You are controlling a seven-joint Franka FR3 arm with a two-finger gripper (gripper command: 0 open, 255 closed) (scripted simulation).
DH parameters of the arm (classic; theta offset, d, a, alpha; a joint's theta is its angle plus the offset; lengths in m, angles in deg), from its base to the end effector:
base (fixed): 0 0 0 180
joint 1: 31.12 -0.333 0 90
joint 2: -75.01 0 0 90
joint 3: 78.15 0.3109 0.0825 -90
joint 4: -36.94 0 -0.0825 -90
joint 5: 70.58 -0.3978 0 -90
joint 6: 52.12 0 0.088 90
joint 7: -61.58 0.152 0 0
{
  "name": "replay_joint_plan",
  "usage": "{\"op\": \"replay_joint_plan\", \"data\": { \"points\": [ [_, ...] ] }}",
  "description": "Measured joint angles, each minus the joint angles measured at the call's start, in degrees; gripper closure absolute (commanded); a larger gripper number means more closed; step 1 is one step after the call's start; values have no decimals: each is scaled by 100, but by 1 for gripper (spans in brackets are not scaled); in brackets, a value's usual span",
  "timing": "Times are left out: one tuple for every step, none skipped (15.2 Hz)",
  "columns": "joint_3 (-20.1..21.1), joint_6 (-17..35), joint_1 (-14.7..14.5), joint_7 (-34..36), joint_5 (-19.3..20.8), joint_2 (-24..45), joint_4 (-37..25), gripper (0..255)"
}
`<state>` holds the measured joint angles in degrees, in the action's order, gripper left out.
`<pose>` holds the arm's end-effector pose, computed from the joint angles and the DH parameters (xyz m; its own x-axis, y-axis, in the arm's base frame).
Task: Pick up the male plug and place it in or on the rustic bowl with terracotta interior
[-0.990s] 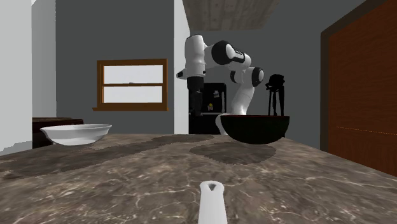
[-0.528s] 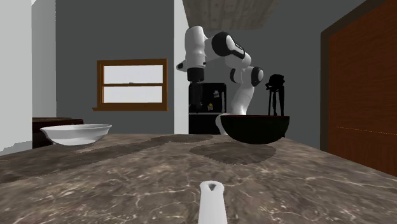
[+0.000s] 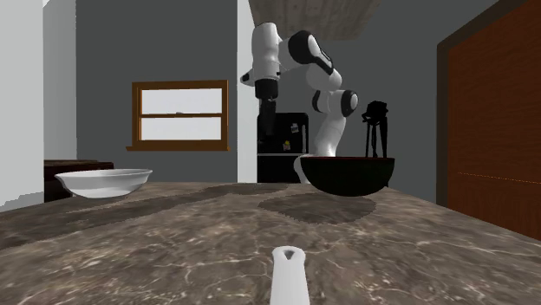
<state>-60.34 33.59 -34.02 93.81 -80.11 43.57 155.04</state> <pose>0.3510 0.1855 0.5797 0.9711 -0.2361 -0.0359 -0.2356 -0.9717 0.0155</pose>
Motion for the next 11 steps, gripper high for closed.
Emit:
{"op": "replay_joint_plan", "data": {
  "points": [
    [1,-73,7,11,10,43,-115,255],
    [3,-114,9,21,13,61,-175,255],
    [51,-144,-7,87,-11,74,-224,255],
    [106,-191,-32,170,-48,56,-264,255],
    [185,-171,-69,268,-101,18,-220,255],
    [264,-221,-106,379,-153,-14,-255,255],
    [397,-213,-153,541,-226,-20,-265,255],
    [509,-211,-201,688,-301,-61,-246,255],
    [636,-217,-230,845,-356,-19,-319,255],
    [742,-213,-264,979,-413,-18,-339,255],
    [868,-208,-295,1131,-468,12,-391,255]
  ]
}}
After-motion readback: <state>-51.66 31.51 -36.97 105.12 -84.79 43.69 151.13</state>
